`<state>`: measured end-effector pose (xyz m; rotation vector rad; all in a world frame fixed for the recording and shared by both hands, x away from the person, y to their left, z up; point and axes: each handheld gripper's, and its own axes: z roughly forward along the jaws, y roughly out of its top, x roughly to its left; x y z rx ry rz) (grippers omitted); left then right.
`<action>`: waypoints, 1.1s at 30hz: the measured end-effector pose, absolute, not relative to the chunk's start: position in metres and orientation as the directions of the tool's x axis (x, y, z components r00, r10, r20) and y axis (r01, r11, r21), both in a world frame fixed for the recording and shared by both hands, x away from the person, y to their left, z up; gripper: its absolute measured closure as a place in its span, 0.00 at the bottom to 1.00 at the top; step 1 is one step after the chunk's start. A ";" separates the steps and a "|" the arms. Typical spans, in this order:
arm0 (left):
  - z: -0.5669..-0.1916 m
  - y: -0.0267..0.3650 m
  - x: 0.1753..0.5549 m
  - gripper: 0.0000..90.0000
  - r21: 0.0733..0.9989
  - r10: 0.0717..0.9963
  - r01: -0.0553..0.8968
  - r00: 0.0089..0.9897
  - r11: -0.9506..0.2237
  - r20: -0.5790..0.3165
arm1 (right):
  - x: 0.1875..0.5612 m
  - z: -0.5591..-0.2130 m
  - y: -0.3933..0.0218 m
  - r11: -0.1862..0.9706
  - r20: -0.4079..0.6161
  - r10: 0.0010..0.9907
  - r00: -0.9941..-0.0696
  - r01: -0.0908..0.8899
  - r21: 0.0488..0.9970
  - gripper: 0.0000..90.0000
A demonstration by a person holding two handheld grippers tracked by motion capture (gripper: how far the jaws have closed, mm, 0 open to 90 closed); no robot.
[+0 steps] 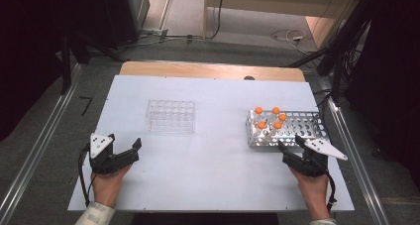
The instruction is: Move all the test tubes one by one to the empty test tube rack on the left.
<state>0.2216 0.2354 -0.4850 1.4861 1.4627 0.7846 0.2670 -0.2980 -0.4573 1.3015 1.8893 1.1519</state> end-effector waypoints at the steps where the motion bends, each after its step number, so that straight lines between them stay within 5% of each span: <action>1: -0.485 0.235 0.222 0.10 0.901 0.984 0.427 0.107 0.083 -0.141 | 0.268 -0.457 -0.297 0.160 0.017 0.929 -0.370 0.442 0.883 0.36; 16: -0.486 0.233 0.223 0.10 0.898 0.984 0.433 0.107 0.082 -0.141 | 0.281 -0.458 -0.289 0.181 0.012 0.916 -0.402 0.438 0.880 0.47; 27: -0.487 0.233 0.223 0.10 0.895 0.984 0.438 0.105 0.084 -0.144 | 0.290 -0.459 -0.279 0.190 0.010 0.905 -0.424 0.428 0.884 0.70; 33: -0.487 0.233 0.223 0.10 0.895 0.984 0.438 0.105 0.085 -0.145 | 0.295 -0.460 -0.274 0.196 0.004 0.904 -0.427 0.424 0.884 0.75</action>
